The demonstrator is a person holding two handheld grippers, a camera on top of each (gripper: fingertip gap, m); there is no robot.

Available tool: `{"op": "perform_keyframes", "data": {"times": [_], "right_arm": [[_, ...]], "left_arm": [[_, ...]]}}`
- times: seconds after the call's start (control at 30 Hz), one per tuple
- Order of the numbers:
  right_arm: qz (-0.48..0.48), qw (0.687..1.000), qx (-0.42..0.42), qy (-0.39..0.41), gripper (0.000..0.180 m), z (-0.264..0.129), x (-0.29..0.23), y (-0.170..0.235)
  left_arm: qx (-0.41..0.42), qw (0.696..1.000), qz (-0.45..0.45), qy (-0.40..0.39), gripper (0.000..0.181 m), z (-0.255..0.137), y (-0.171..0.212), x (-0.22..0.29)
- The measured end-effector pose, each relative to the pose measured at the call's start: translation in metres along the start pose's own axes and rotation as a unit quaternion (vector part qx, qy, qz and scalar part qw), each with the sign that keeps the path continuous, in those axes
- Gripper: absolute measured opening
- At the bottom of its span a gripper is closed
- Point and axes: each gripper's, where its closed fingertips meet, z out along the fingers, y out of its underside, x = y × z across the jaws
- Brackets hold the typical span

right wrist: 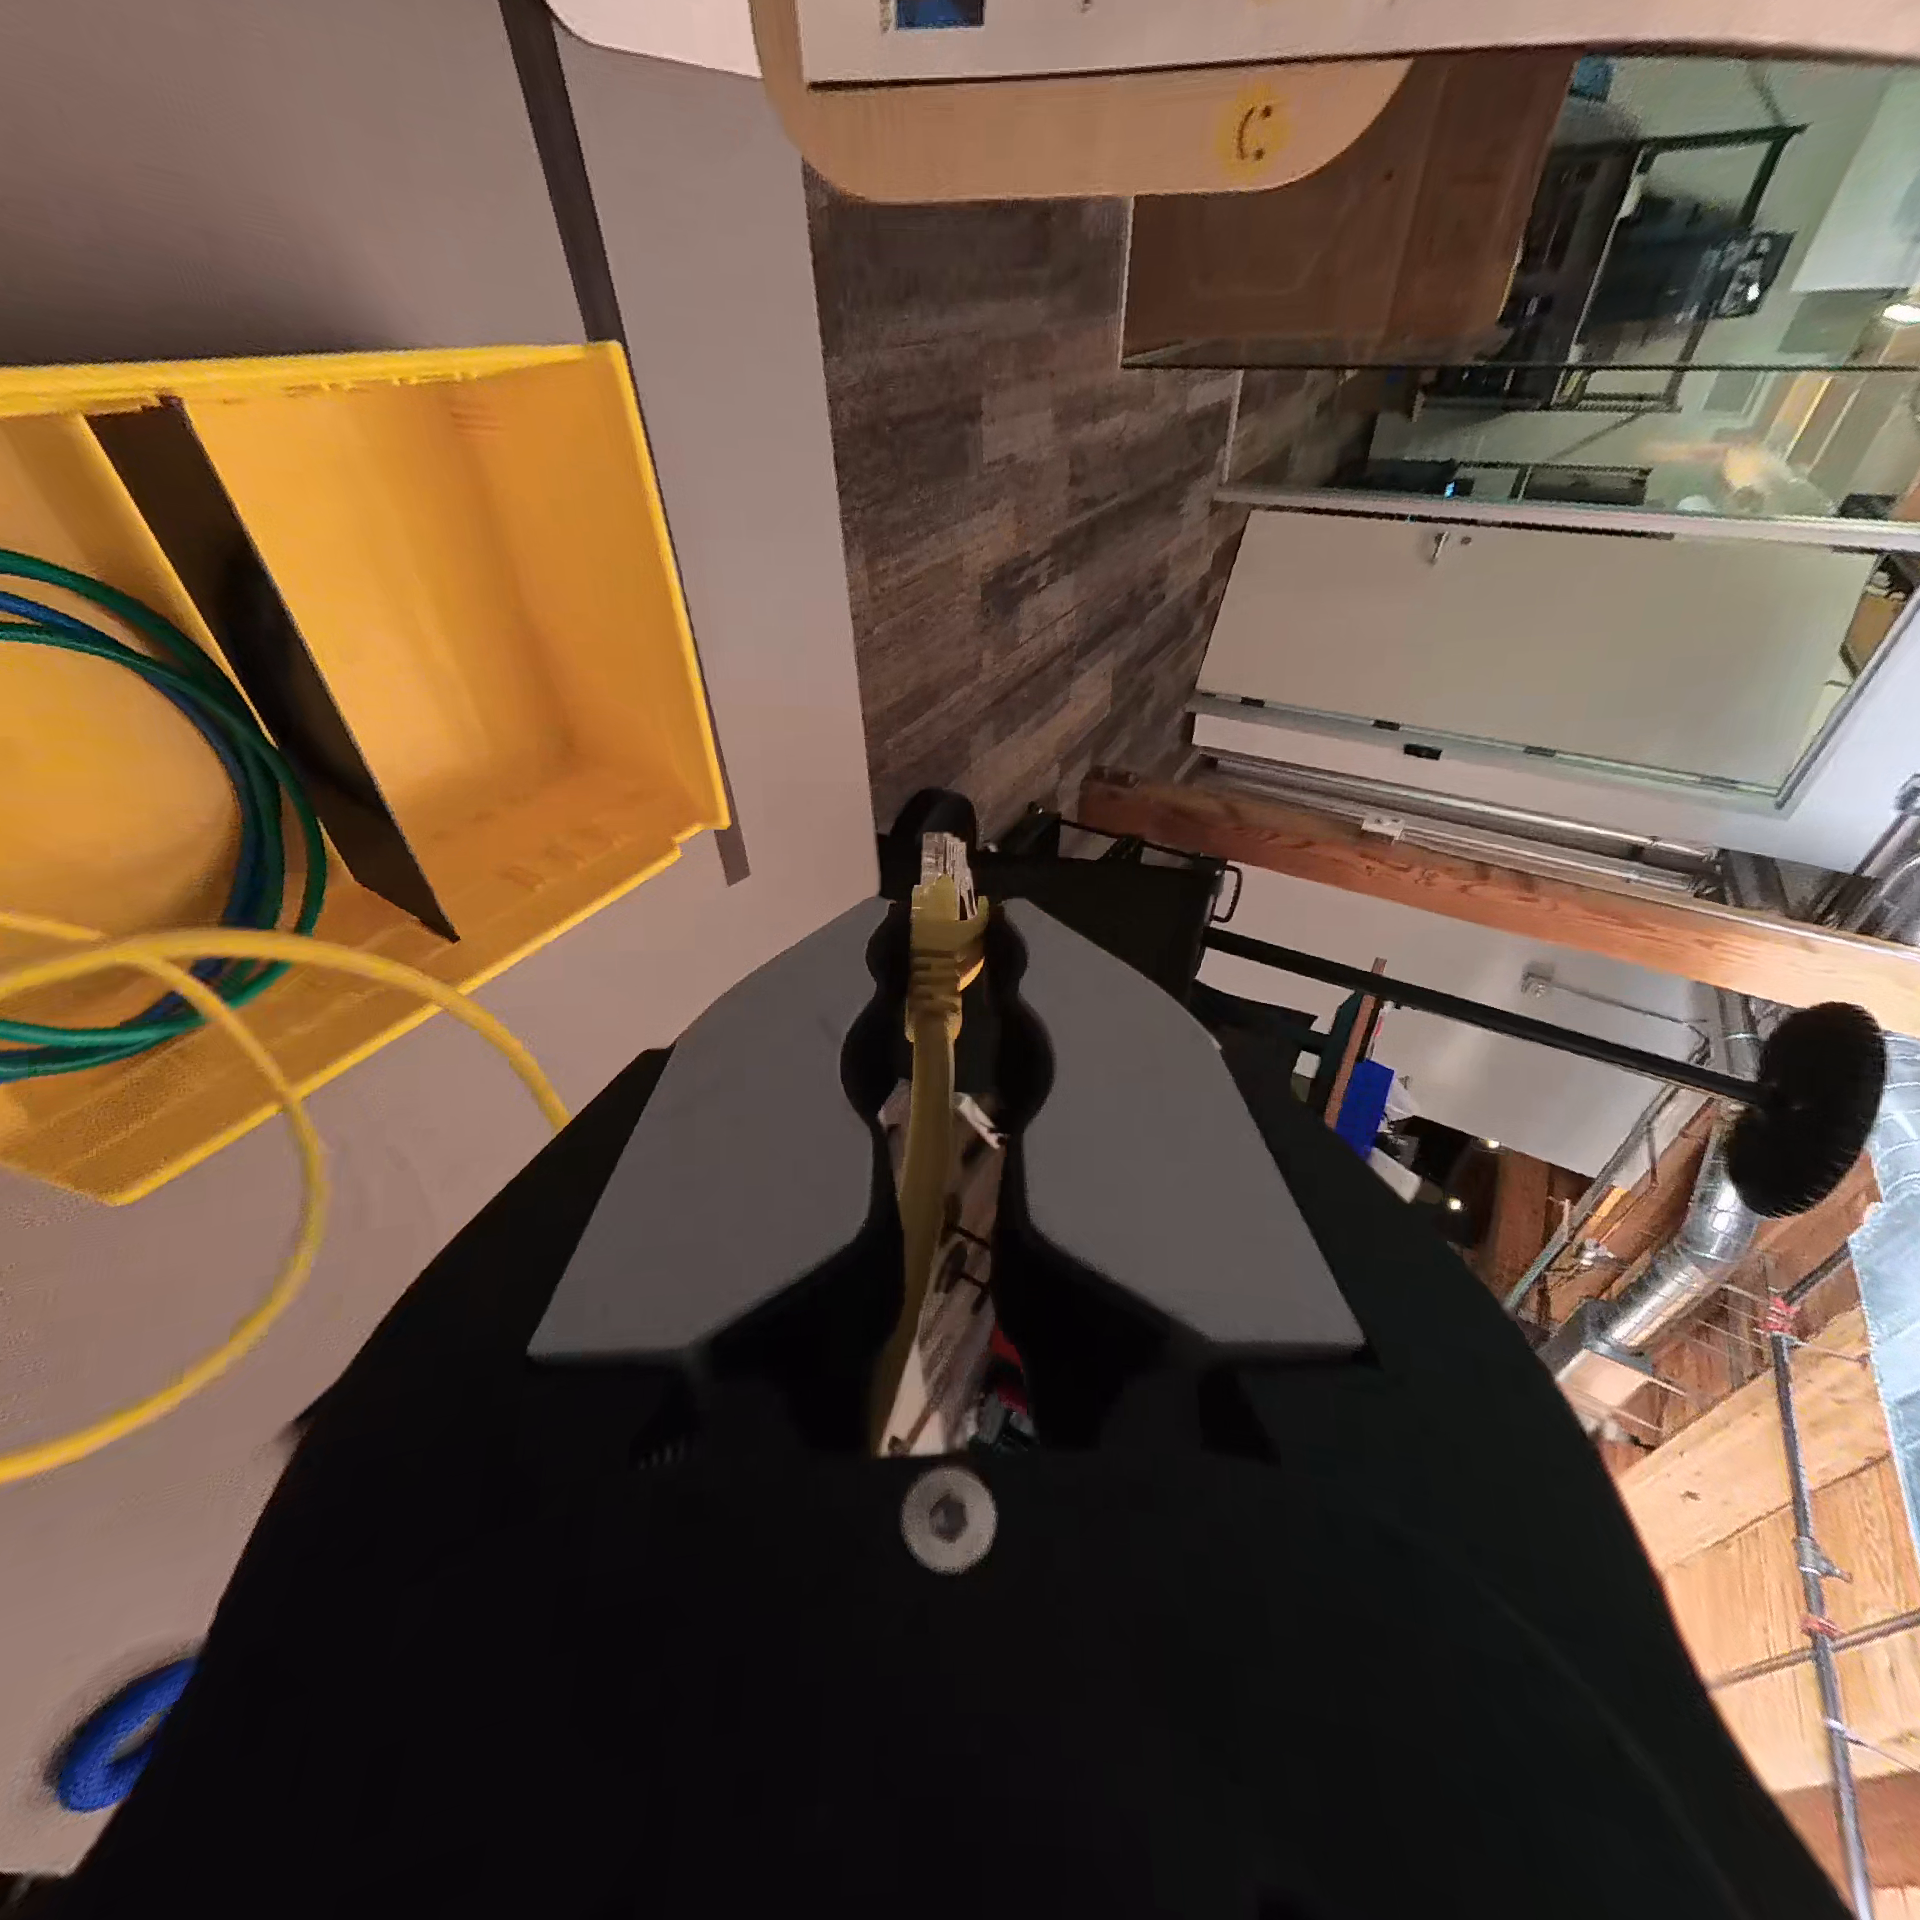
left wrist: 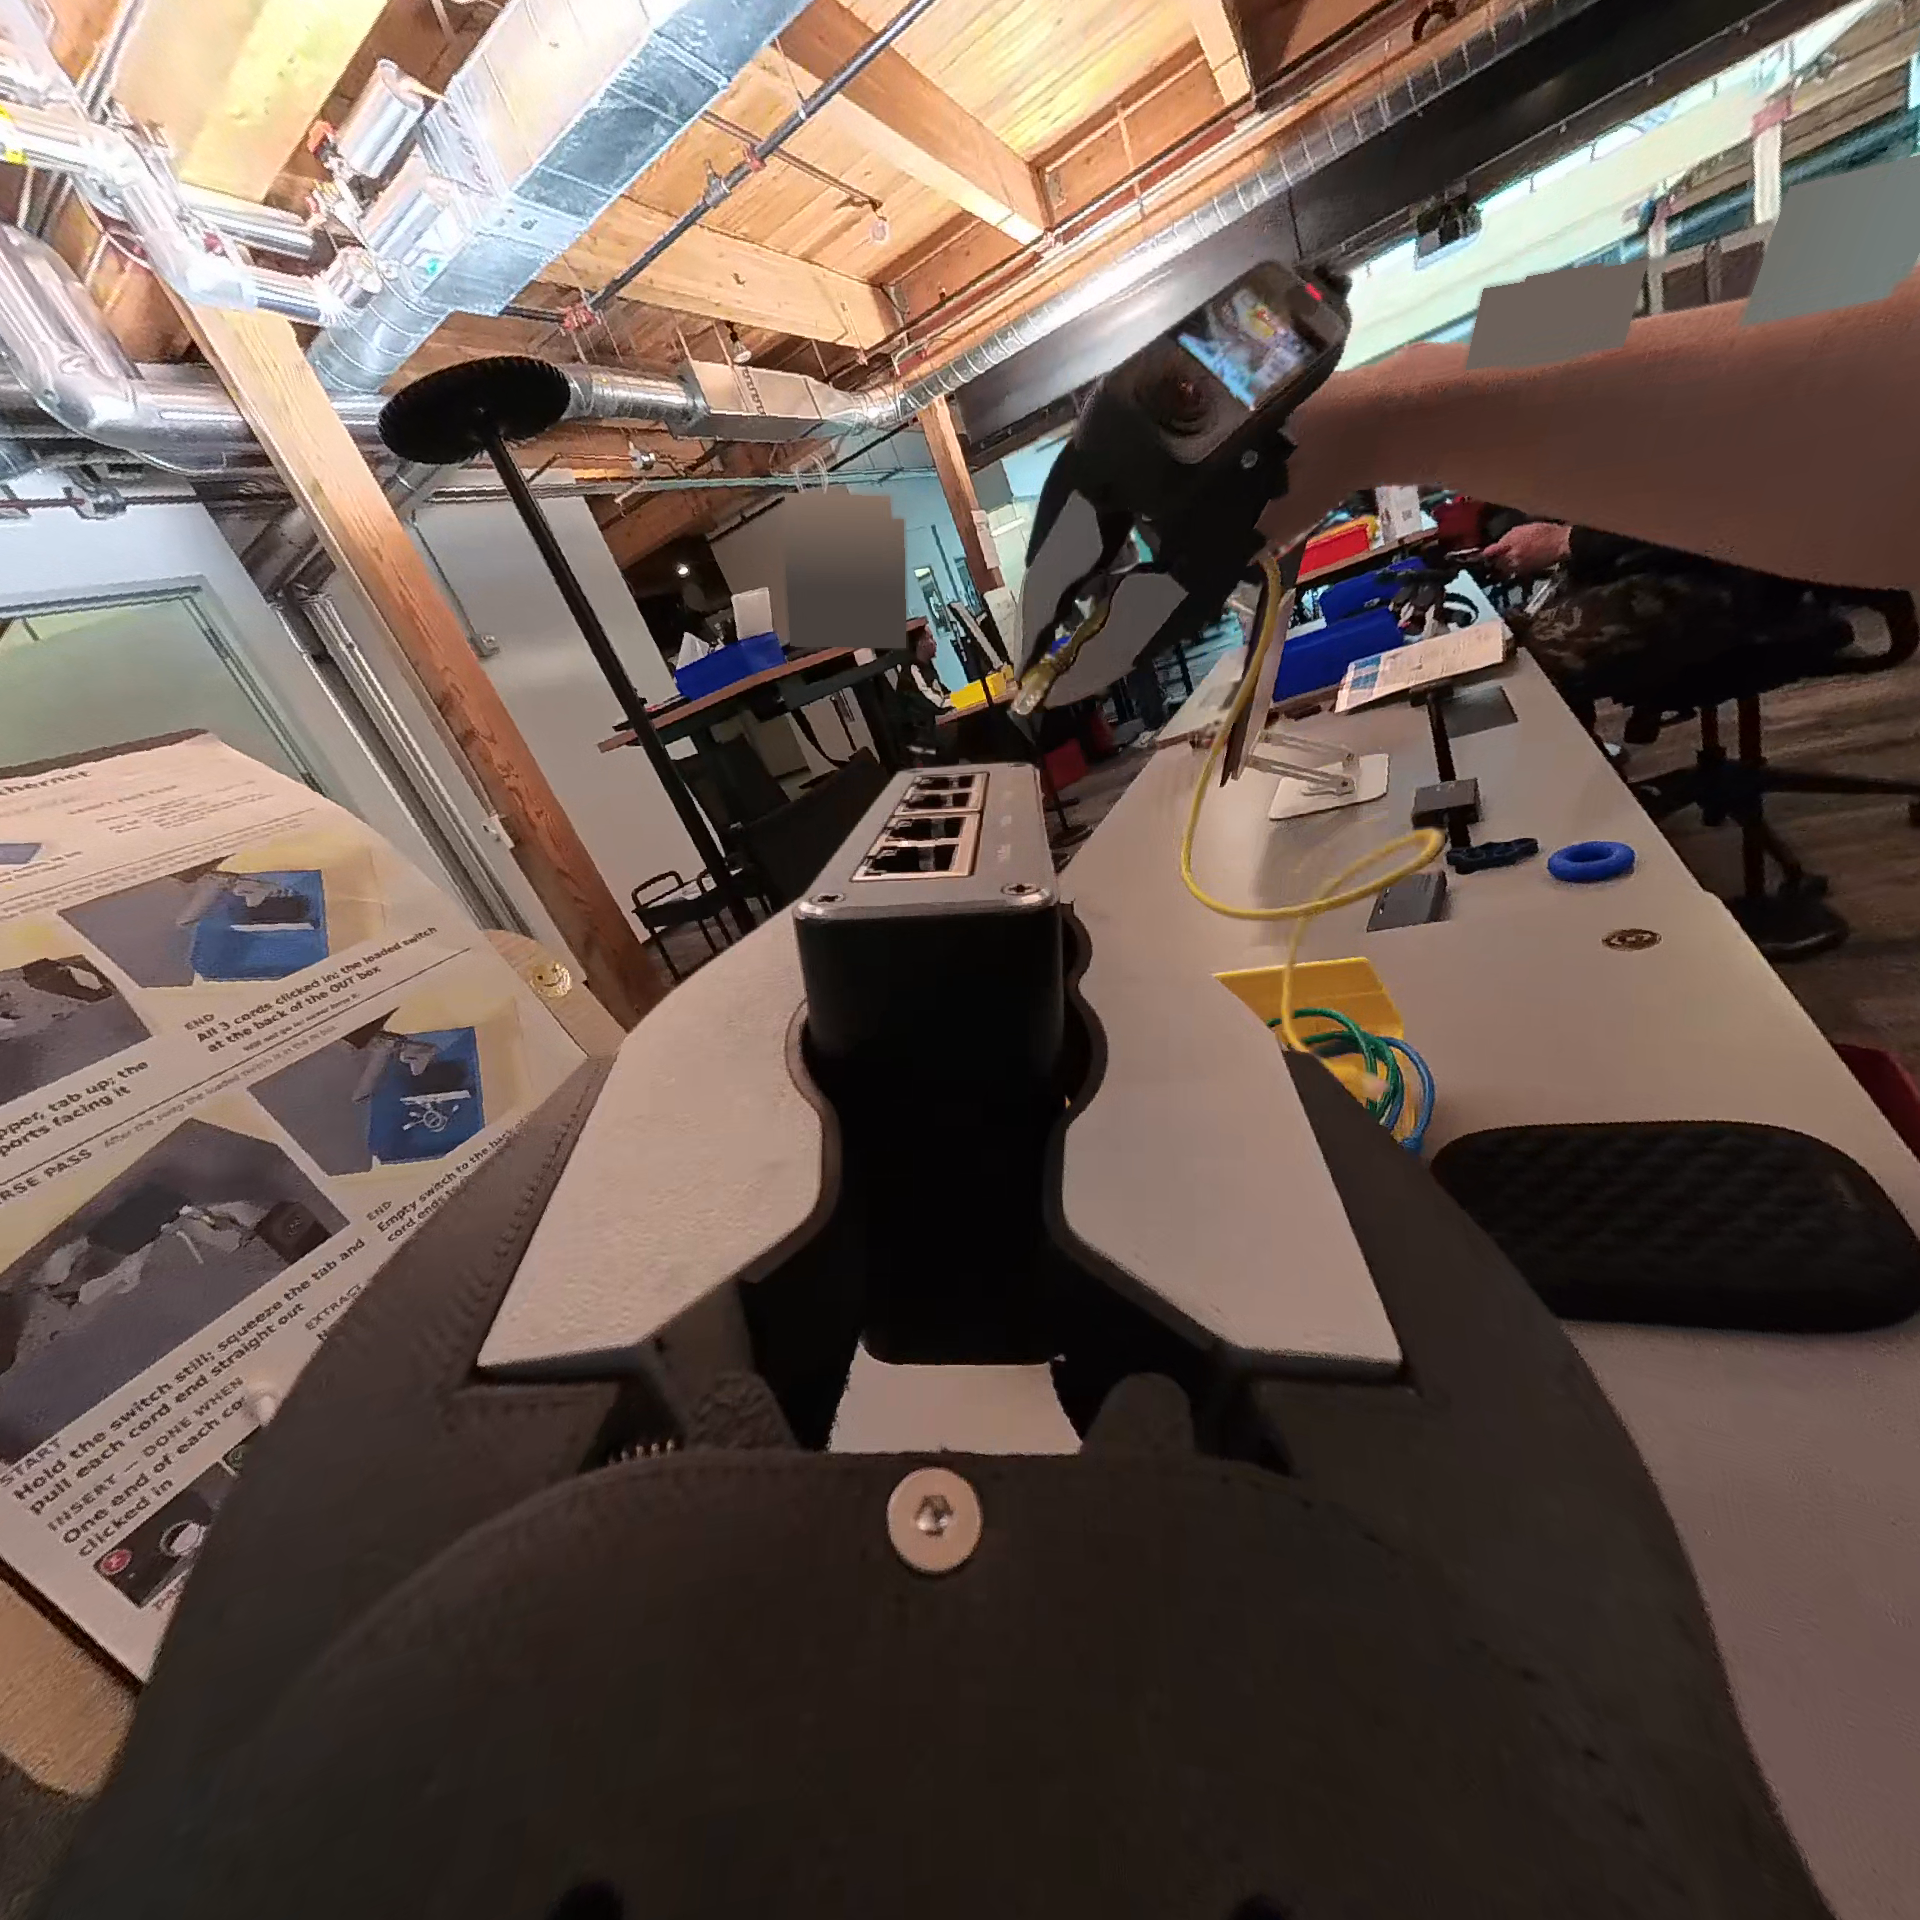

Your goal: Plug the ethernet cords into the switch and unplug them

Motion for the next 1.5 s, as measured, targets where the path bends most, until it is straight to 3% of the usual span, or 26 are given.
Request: {"op": "perform_keyframes", "data": {"times": [0.43,0.93,1.23,1.5], "right_arm": [[-0.001,0.998,0.021,-0.067,0.015,0.050,-0.061,-0.021],[0.127,0.968,0.027,-0.213,0.015,0.116,-0.205,-0.013],[0.218,0.918,0.037,-0.330,0.024,0.109,-0.249,-0.022],[0.356,0.834,0.117,-0.406,0.052,0.084,-0.233,-0.043]], "left_arm": [[-0.018,1.000,0.017,-0.001,0.037,0.004,0.006,0.003],[-0.037,0.999,0.022,0.014,0.037,0.011,0.014,0.013],[-0.055,0.998,0.024,0.030,0.037,0.019,0.025,0.022],[-0.072,0.996,0.026,0.056,0.037,0.025,0.032,0.033]]}}
